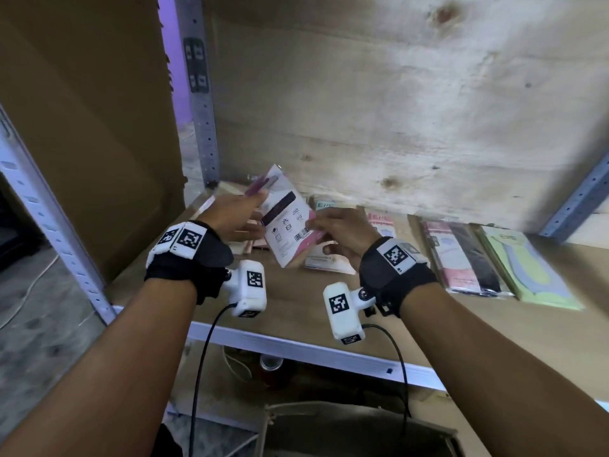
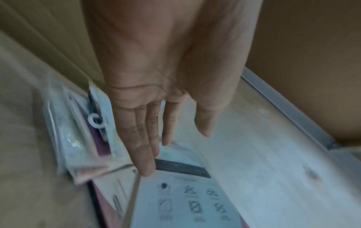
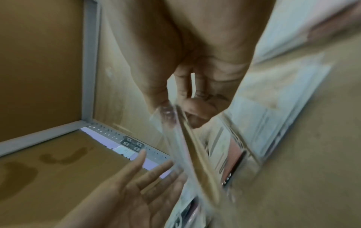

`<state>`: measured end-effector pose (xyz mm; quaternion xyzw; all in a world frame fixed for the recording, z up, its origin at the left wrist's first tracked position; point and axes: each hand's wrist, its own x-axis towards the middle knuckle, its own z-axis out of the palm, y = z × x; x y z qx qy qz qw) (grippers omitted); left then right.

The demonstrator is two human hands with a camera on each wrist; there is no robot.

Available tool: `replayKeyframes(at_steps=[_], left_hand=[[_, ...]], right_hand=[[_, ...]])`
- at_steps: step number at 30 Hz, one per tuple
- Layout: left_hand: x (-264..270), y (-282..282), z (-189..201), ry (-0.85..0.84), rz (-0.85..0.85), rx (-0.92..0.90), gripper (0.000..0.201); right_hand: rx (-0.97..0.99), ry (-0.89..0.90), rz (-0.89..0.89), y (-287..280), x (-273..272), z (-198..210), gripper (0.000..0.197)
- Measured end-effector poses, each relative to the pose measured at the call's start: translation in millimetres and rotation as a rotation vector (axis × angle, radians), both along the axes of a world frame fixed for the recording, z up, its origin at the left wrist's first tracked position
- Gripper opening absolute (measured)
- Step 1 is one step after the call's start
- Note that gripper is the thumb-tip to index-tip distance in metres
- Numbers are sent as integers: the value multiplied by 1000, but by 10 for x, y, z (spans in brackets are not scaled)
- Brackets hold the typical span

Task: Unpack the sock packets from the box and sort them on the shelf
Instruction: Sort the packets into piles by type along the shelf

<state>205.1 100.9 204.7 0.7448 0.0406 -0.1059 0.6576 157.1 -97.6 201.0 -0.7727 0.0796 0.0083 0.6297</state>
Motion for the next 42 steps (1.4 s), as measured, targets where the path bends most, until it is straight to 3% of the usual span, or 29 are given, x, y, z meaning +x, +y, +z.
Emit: replayKeyframes(at_steps=[4,8,15,17,19,21,24,30,34,37,42], left_hand=[[-119,-225,155,61,-95,-291,66],[-164,-414,237,29,-123,-500,48],[-169,-727,85,34,-60,-533,32],[-165,-801,49,30,-42,-509,22],[-153,-875,16,20,-25,-464,12],[-137,-952,-26,14,-4,-409,16],[-126,-1067,-81,22,-79,-337,15],[-170,-1308,-171,54,-294,-301,13],[-184,-1422,-222,89,-342,-268,12],[-141,-1426,-204,99,-304,-244,12],[-23,-1338,-166,-7,-110,-295,17]], right_hand=[[-286,-278,11,-199,-144,166,20],[-462,-409,49,-317,-327,248,18],[-615,-467,45,-574,-559,106,26],[-578,-428,28,-697,-594,52,31],[-484,-417,-64,-829,-615,8,23],[-423,-422,-198,-993,-629,-59,9],[-359,-308,-314,-1254,-653,-157,16],[-44,-40,-159,-1438,-712,-206,36],[127,44,-20,-1487,-769,-273,20],[219,48,37,-1542,-800,-258,16],[209,83,162,-1635,-852,-265,34]])
